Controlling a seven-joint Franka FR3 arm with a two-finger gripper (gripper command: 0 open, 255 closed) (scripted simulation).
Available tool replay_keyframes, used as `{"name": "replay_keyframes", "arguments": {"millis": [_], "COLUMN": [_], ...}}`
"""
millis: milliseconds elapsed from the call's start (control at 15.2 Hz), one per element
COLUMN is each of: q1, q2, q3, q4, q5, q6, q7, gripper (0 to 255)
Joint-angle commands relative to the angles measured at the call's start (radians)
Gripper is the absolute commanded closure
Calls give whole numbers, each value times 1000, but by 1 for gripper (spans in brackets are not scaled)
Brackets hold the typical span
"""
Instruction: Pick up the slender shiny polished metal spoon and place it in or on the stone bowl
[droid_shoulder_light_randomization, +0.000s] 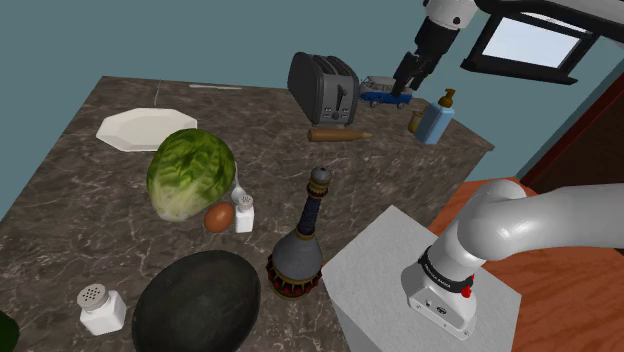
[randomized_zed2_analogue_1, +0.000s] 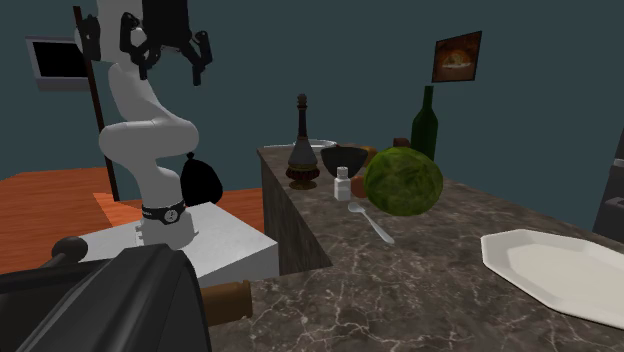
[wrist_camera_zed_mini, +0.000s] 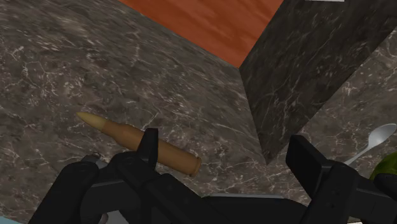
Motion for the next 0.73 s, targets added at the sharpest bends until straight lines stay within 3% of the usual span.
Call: {"name": "replay_keyframes", "arguments": {"millis": [0, 660], "q1": [0, 20], "q2": [0, 234], "q3": [0, 130], "q4": [0, -17], "q5": [0, 120], "q6": [0, 184], "q7": [0, 242], "gripper": [0, 0]}}
